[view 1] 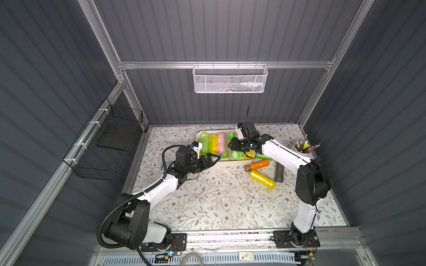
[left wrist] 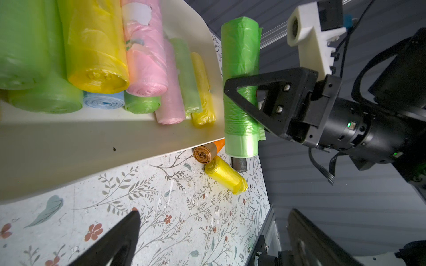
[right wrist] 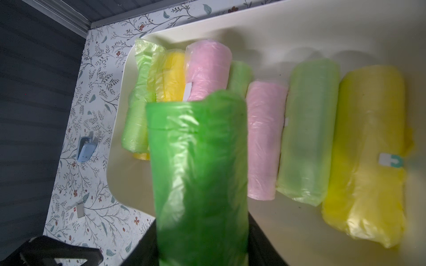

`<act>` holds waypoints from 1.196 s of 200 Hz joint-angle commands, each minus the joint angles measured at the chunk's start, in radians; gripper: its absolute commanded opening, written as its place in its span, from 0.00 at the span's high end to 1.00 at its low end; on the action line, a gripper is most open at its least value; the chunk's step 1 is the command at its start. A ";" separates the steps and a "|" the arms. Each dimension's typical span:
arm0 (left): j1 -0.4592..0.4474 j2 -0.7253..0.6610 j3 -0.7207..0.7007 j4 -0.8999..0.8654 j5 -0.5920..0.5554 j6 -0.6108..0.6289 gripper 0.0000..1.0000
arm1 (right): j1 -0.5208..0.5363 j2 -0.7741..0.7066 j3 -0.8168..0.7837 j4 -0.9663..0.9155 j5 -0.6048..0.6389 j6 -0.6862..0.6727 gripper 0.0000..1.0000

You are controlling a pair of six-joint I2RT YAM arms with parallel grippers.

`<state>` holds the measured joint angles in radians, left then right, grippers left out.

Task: Put the roll of trash bags into the storage box
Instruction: Place the roll of trash bags in the storage box.

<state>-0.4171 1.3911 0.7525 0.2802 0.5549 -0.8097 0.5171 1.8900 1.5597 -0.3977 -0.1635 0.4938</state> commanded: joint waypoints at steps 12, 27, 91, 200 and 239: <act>-0.009 0.014 0.035 0.038 0.020 -0.023 0.00 | -0.014 0.016 0.046 0.004 -0.029 0.029 0.54; -0.010 0.015 0.042 0.042 0.019 -0.025 0.00 | -0.019 0.032 0.060 0.031 -0.034 0.034 0.55; -0.011 0.043 0.080 0.077 0.008 -0.045 0.00 | -0.045 0.110 0.134 0.015 -0.051 0.043 0.56; -0.010 0.041 0.078 0.073 0.005 -0.046 0.00 | -0.084 0.296 0.304 -0.016 -0.130 0.104 0.57; -0.011 0.039 0.077 0.069 0.001 -0.044 0.00 | -0.089 0.348 0.346 -0.008 -0.151 0.123 0.56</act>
<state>-0.4244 1.4403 0.8181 0.3424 0.5541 -0.8509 0.4362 2.2185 1.8610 -0.4023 -0.2821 0.5941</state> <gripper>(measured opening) 0.999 0.441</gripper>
